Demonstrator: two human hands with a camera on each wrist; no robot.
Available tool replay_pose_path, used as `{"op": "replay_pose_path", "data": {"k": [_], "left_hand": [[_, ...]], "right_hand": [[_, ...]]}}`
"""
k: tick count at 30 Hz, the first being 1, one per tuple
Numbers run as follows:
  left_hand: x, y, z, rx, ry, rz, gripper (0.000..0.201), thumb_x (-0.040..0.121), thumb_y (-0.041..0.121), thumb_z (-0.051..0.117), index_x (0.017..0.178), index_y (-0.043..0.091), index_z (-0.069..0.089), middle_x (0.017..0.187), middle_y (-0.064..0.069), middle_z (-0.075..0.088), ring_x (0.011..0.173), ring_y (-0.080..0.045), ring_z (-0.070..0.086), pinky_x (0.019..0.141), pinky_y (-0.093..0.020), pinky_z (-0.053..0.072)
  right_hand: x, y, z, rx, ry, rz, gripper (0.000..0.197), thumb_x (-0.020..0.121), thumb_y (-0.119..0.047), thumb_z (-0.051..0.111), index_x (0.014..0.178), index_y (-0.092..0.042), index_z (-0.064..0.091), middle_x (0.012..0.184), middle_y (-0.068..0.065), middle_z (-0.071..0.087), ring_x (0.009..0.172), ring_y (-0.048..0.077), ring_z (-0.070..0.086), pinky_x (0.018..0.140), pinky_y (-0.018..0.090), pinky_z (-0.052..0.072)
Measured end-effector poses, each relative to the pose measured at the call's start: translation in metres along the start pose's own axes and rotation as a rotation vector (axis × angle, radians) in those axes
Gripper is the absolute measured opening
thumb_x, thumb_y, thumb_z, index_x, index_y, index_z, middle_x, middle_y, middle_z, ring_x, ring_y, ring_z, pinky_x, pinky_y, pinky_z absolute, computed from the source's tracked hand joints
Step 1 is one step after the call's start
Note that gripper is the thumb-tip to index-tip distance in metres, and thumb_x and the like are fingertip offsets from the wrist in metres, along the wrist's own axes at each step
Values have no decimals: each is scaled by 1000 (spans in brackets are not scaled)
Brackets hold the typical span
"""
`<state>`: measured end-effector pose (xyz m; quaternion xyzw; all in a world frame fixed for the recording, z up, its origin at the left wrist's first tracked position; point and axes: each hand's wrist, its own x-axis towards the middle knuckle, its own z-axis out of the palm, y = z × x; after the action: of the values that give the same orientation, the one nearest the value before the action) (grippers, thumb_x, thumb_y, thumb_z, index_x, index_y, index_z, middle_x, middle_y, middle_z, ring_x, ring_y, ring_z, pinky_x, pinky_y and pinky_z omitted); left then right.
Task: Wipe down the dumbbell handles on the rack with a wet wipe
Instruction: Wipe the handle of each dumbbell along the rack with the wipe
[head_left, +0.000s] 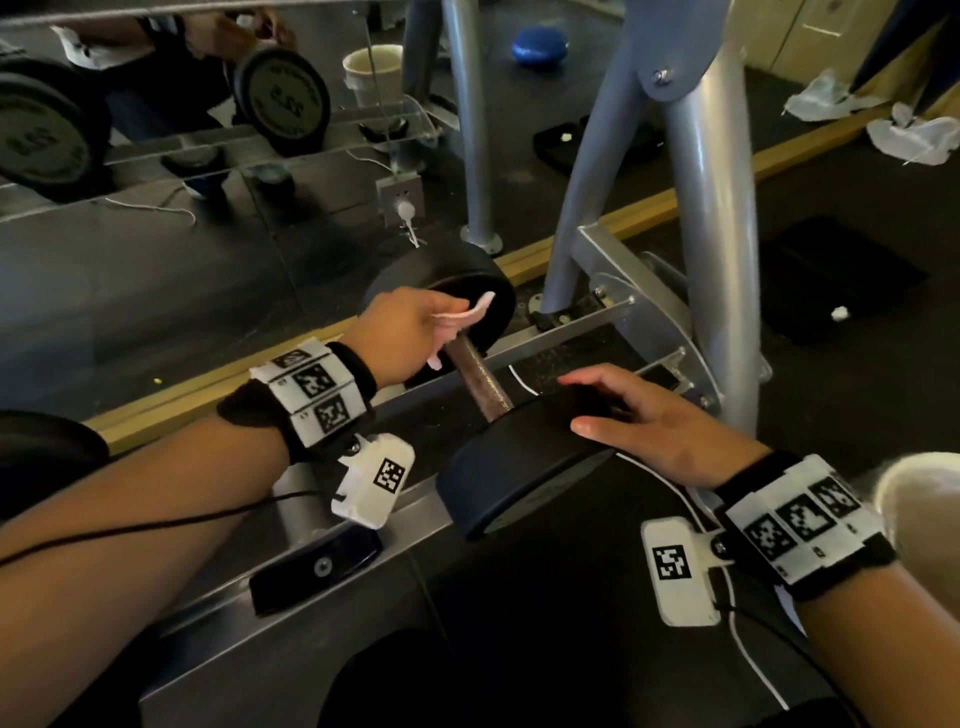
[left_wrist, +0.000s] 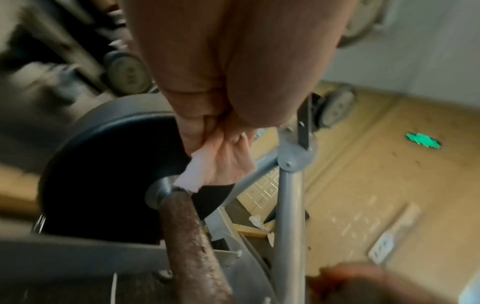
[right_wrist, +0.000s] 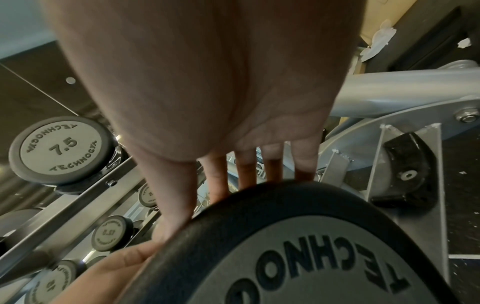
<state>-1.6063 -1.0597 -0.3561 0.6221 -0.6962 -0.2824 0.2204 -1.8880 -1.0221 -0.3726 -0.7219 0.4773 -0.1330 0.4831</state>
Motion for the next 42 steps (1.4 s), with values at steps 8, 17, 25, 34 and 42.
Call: {"op": "replay_pose_path", "data": {"k": [8, 17, 25, 34, 42], "left_hand": [[22, -1, 22, 495, -344, 48, 53, 100, 14, 51, 150, 28, 41, 146, -11, 52, 132, -30, 50, 115, -42, 35], [18, 2, 24, 298, -474, 174, 31, 104, 19, 46, 122, 37, 64, 126, 8, 65, 116, -8, 57, 104, -29, 41], [52, 19, 0, 219, -114, 183, 28, 102, 17, 51, 115, 29, 73, 99, 12, 70, 93, -4, 60, 95, -26, 42], [39, -10, 27, 373, -426, 154, 35, 100, 30, 56, 135, 32, 58, 130, 3, 66, 122, -15, 58, 112, -41, 39], [24, -2, 35, 439, -625, 274, 30, 102, 26, 51, 128, 28, 66, 147, 11, 52, 141, -5, 37, 125, -43, 13]], "right_hand": [[2, -3, -1, -17, -28, 11, 43, 91, -40, 61, 132, -41, 46, 125, -11, 54, 105, 1, 56, 83, 15, 44], [5, 5, -2, 19, -35, -14, 44, 79, -61, 62, 121, -55, 47, 124, -19, 53, 110, 2, 56, 92, 27, 46], [7, 12, -2, 24, -22, -35, 38, 88, -50, 63, 123, -54, 48, 128, -18, 52, 113, 4, 55, 95, 28, 47], [4, 11, 2, 1, -10, -41, 44, 91, -48, 58, 132, -46, 43, 132, -12, 50, 116, 3, 52, 99, 29, 45], [3, 12, 0, -1, -22, -50, 44, 92, -48, 57, 133, -48, 42, 131, -18, 48, 115, -3, 48, 97, 25, 41]]}}
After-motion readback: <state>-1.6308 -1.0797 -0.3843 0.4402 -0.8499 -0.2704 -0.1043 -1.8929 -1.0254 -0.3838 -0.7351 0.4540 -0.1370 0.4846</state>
